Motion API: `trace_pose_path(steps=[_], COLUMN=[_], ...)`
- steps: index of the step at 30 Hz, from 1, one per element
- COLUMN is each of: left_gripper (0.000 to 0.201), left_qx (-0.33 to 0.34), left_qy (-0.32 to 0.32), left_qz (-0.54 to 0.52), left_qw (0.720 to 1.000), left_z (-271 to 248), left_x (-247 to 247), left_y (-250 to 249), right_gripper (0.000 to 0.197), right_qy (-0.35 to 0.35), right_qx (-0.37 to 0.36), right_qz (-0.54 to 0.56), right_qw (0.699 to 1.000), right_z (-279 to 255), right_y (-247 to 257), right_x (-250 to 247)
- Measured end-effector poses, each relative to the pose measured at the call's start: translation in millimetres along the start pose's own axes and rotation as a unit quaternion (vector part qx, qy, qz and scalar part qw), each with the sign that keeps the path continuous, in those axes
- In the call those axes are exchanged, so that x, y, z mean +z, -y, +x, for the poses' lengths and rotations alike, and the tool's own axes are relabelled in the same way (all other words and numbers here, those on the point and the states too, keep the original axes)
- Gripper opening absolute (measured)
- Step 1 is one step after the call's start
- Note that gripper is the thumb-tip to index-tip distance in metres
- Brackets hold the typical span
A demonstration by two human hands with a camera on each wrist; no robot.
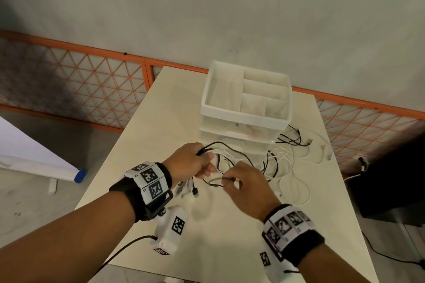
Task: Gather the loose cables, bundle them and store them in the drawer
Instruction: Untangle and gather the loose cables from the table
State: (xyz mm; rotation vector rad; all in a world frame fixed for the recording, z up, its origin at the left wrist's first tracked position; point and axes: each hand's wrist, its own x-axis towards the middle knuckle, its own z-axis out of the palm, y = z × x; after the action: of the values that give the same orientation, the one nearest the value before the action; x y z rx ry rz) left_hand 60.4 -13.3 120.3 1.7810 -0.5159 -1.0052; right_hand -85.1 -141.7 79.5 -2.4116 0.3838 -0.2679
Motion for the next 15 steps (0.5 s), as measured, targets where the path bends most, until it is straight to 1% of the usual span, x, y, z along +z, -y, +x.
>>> trace_pose_path(steps=[1,2,5,8,10,12,13,15], left_gripper=[0.02,0.02,0.022,0.027,0.028,0.027,0.027,0.027], left_qx=[0.017,0.031,0.05,0.049,0.048,0.046,0.045,0.054], left_qy=[0.009,0.022,0.065,0.071,0.072,0.069,0.062,0.037], left_qz=[-0.003,-0.007,-0.059,-0.094,-0.095,-0.096,-0.1,-0.094], left_qw=[1.0,0.999,0.995,0.992,0.992,0.992,0.992,0.993], left_z=[1.3,1.9,1.2,1.7,2.0,2.0,1.2,-0.7], left_x=[1.5,3.5,10.5,12.9,12.1,11.7,10.9,6.1], left_y=[-4.7,-9.2,-22.1,-28.6,-29.6,-31.4,-34.1,-42.5], right_gripper=[0.012,0.013,0.015,0.014,0.013,0.014,0.018,0.035], right_qy=[-0.027,-0.047,-0.072,-0.135,-0.179,-0.196,-0.194,-0.168], right_qx=[-0.007,-0.004,0.022,0.04,0.061,0.076,0.084,0.116], right_qz=[0.018,0.039,0.107,0.13,0.151,0.141,0.12,0.042], right_qw=[0.999,0.998,0.991,0.981,0.97,0.967,0.97,0.978], right_z=[6.0,10.4,19.3,24.6,27.1,27.2,26.6,24.5], right_y=[9.7,17.2,33.7,36.3,32.1,25.6,18.8,-0.7], right_x=[-12.9,-24.6,-54.7,-75.4,-85.6,-91.0,-92.2,-93.6])
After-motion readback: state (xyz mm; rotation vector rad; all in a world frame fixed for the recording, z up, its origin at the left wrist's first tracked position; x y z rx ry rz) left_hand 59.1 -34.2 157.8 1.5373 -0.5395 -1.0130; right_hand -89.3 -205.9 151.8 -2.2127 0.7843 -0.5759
